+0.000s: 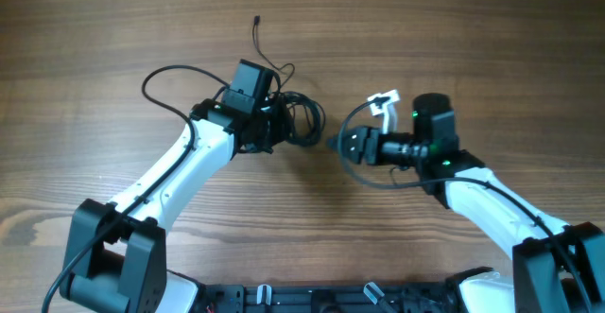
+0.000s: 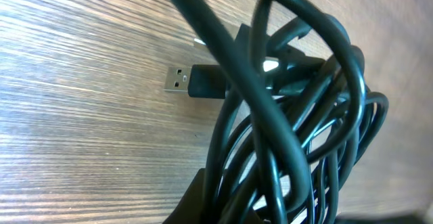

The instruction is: Untangle cables

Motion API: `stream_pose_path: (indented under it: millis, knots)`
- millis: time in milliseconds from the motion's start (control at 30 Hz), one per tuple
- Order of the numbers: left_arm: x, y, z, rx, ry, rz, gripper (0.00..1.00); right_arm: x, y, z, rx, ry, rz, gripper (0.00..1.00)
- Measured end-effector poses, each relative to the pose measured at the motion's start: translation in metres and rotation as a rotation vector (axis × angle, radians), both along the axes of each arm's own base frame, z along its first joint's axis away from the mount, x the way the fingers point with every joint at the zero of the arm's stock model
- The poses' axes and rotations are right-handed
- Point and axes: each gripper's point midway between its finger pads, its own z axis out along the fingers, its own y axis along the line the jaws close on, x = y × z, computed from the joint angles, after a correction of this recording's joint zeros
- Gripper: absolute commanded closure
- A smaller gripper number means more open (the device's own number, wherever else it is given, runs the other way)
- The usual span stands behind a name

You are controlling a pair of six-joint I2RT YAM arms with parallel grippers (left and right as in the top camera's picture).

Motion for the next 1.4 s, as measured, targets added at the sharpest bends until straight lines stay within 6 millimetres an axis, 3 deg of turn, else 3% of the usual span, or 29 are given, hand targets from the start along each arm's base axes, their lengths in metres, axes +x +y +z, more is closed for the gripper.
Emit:
stream_pose_path:
  millis: [133,300,433,667,967,1267,1400]
  knots:
    - [0.003,0.005,0.000,-0.017,0.025,0.079,0.96,-0.006,0.026,-0.002,-0.050,-0.052,0.007,0.35]
    - [0.003,0.004,0.000,-0.023,0.034,0.099,0.96,0.008,0.032,-0.006,-0.125,-0.108,-0.103,0.43]
    - [0.002,0.003,0.000,-0.026,0.038,0.102,0.96,0.017,0.040,0.005,-0.122,-0.183,-0.155,0.52]
    - [0.001,0.000,0.000,-0.028,0.037,0.098,0.96,0.021,0.038,0.003,-0.137,-0.191,-0.181,0.57]
    - [-0.001,-0.004,0.000,-0.028,0.037,0.086,0.96,0.030,0.030,-0.015,-0.191,-0.166,-0.240,0.59]
    - [-0.001,-0.018,0.003,-0.031,0.001,0.052,0.96,0.031,0.025,-0.020,-0.212,-0.141,-0.266,0.96]
    - [0.000,-0.017,0.003,-0.020,-0.004,0.056,0.96,0.030,0.024,-0.022,-0.216,-0.131,-0.267,0.95]
